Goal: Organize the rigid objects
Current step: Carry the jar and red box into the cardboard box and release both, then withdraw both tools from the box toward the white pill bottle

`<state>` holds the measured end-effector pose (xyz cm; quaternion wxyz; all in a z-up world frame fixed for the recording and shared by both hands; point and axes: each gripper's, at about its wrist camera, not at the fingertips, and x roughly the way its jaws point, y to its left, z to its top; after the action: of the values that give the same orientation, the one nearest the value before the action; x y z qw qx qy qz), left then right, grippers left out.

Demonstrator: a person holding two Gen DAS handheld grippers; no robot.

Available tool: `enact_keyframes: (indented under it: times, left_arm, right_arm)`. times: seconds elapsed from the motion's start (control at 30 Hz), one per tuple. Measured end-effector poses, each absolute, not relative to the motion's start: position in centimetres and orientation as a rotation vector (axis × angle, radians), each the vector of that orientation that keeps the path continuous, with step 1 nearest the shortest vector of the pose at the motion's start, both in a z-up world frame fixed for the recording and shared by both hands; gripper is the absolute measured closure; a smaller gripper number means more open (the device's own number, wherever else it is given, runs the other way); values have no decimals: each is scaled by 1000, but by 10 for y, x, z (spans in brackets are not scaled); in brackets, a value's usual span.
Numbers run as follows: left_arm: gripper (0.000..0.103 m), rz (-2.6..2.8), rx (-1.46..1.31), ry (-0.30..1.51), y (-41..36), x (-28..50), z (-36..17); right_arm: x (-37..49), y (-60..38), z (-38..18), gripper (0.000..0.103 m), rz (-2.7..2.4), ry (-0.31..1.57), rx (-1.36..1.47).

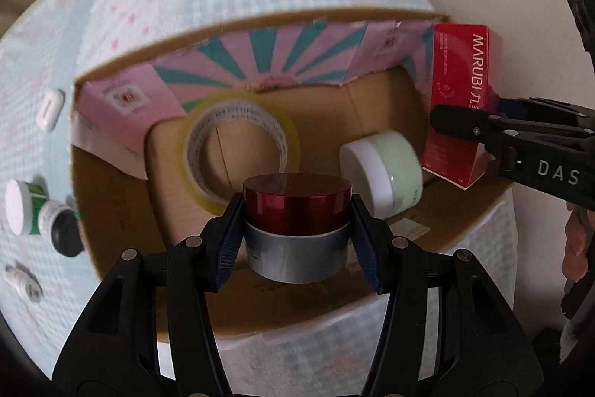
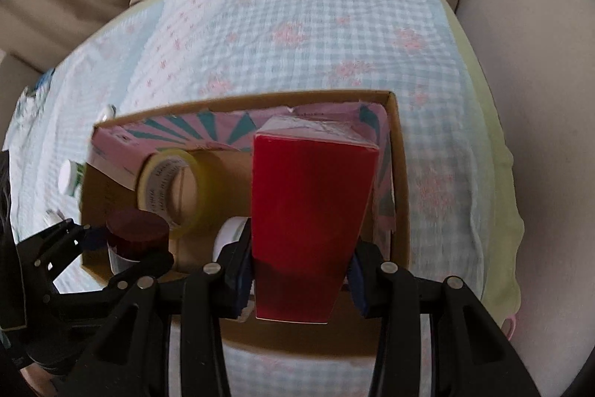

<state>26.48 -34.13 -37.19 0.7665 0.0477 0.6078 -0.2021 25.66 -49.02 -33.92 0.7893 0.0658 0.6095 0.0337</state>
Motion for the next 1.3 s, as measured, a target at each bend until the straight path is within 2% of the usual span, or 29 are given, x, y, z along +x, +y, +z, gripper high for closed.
enact_keyframes:
  times: [0.2, 0.23, 0.27, 0.3, 0.33, 0.37, 0.7, 0.93, 1.3]
  left_arm:
    - [52, -443, 162, 1346, -351, 266, -380]
    - [41, -437, 172, 1343, -352, 266, -379]
    - [23, -436, 177, 1329, -351, 265, -374]
    - [3, -440, 174, 1314, -350, 264, -369]
    - [0, -452, 166, 1296, -347, 263, -364]
    - [0, -460, 166, 1287, -344, 261, -361]
    - [0, -406, 116, 1311, -315, 255, -358]
    - [0, -398, 105, 1284, -311, 243, -341]
    - [0, -381, 66, 1195, -278, 202, -274]
  right_arm:
    - [261, -487, -350, 63, 113, 1335, 93]
    - [262, -486, -351, 63, 120, 1334, 88]
    - [263, -485, -351, 60, 125, 1334, 86]
    - [263, -484, -350, 41, 132, 1332, 83]
    - [263, -484, -347, 23, 135, 1322, 80]
    - [262, -486, -342, 0, 133, 1297, 81]
    - [242, -497, -332, 0, 108, 1229, 245]
    - [237, -496, -318, 0, 90, 1203, 234]
    - [211, -488, -267, 0, 100, 1157, 226]
